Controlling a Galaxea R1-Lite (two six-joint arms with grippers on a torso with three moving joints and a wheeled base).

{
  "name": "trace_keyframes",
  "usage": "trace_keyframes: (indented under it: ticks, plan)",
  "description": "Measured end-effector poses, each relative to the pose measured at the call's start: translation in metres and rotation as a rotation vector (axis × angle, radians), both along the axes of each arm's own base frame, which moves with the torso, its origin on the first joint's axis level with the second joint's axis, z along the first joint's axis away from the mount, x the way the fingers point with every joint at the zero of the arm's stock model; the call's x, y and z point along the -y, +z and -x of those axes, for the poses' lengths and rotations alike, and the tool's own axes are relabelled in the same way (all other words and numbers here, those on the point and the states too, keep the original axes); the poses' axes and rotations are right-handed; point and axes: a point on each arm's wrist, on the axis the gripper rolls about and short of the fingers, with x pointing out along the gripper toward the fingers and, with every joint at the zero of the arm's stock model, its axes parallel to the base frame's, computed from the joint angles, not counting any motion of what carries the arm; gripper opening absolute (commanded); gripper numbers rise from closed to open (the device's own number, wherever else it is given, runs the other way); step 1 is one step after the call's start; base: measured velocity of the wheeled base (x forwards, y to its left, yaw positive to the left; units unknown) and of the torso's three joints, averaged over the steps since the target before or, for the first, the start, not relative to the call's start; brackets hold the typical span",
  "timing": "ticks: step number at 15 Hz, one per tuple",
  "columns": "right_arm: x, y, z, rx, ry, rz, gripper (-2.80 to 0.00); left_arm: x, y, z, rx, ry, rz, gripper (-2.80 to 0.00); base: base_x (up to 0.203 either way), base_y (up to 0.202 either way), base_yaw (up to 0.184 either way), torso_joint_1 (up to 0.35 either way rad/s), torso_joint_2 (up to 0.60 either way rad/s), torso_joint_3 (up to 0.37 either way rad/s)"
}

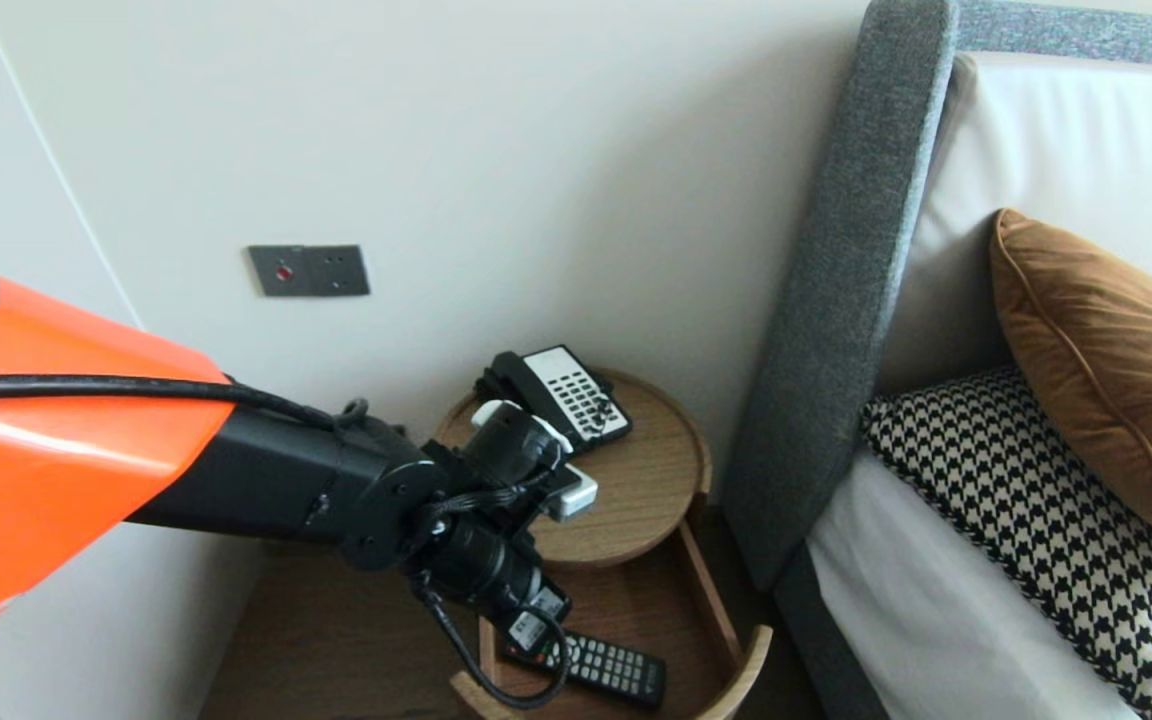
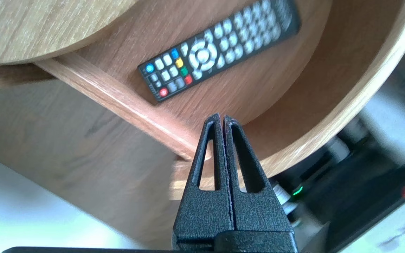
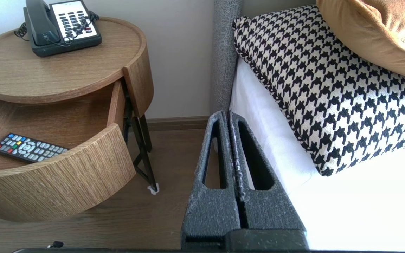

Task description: Open the nightstand drawer, then take the remote control out of the drawer one by one and place them on the table

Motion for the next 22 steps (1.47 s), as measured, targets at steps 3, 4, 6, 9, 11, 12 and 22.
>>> trace_keyframes:
  ticks: [3, 4, 6, 9, 11, 12, 22]
  plan:
    - [0.0, 0.0, 0.0, 0.0, 0.0, 0.0, -2.8, -0.004, -0.012, 0.002, -0.04, -0.154, -0.034, -2.8, 0.0, 0.0, 0.0, 0.0, 0.0, 0.0]
    - [0.0, 0.0, 0.0, 0.0, 0.0, 0.0, -2.8, -0.003, -0.016, 0.001, -0.044, -0.187, -0.041, -2.8, 0.0, 0.0, 0.0, 0.0, 0.0, 0.0]
    - [0.0, 0.0, 0.0, 0.0, 0.0, 0.0, -2.8, 0.0, -0.025, -0.002, -0.038, -0.236, -0.058, -2.8, 0.0, 0.0, 0.0, 0.0, 0.0, 0.0]
    - [0.0, 0.0, 0.0, 0.0, 0.0, 0.0, -2.8, 0.01, -0.036, -0.008, -0.027, -0.301, -0.078, -2.8, 0.0, 0.0, 0.0, 0.0, 0.0, 0.0]
    - [0.0, 0.0, 0.0, 0.0, 0.0, 0.0, -2.8, 0.017, -0.045, -0.015, -0.033, -0.322, -0.08, 0.0, 0.0, 0.0, 0.0, 0.0, 0.0, 0.0]
    - [0.0, 0.0, 0.0, 0.0, 0.0, 0.0, -2.8, 0.021, -0.05, -0.018, -0.034, -0.329, -0.082, 0.0, 0.0, 0.0, 0.0, 0.0, 0.0, 0.0]
    - [0.0, 0.0, 0.0, 0.0, 0.0, 0.0, -2.8, 0.046, -0.089, -0.034, -0.04, -0.404, -0.088, 0.0, 0.0, 0.0, 0.0, 0.0, 0.0, 0.0]
